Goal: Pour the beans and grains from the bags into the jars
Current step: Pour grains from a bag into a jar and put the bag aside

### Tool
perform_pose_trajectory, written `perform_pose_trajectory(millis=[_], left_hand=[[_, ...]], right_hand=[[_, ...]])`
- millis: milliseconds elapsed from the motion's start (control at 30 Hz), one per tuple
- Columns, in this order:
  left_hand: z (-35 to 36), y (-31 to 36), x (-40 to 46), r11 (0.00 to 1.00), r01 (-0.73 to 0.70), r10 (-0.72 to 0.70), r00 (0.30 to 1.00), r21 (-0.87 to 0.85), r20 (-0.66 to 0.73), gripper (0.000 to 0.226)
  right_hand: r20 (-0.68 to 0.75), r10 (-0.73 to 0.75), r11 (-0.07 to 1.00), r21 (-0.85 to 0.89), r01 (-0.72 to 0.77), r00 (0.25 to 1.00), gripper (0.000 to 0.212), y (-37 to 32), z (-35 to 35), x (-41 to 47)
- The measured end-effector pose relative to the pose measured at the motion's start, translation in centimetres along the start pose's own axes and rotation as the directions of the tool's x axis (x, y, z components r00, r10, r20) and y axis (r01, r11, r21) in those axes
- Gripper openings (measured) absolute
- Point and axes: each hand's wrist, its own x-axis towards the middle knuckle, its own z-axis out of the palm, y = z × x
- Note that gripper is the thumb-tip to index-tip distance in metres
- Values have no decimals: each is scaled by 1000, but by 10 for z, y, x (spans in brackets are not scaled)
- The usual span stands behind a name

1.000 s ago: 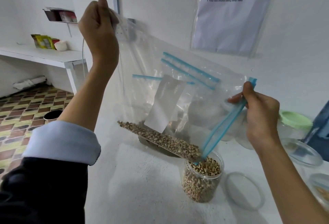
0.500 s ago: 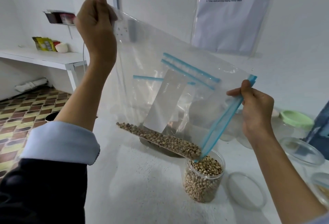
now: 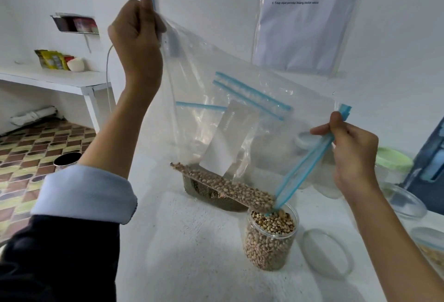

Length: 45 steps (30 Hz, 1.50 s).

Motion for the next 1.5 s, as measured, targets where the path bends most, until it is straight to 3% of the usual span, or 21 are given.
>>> perform_pose_trajectory(millis=[600, 1500], left_hand=[[-14, 12, 7, 999, -12, 10, 999, 43, 32, 39], [-15, 28, -2, 1000, 29, -29, 999, 4, 38, 38]], right_hand=[[-1, 53, 998, 40, -52, 999, 39, -6, 6, -18], [-119, -14, 999, 50, 20, 993, 42, -3, 4, -22]])
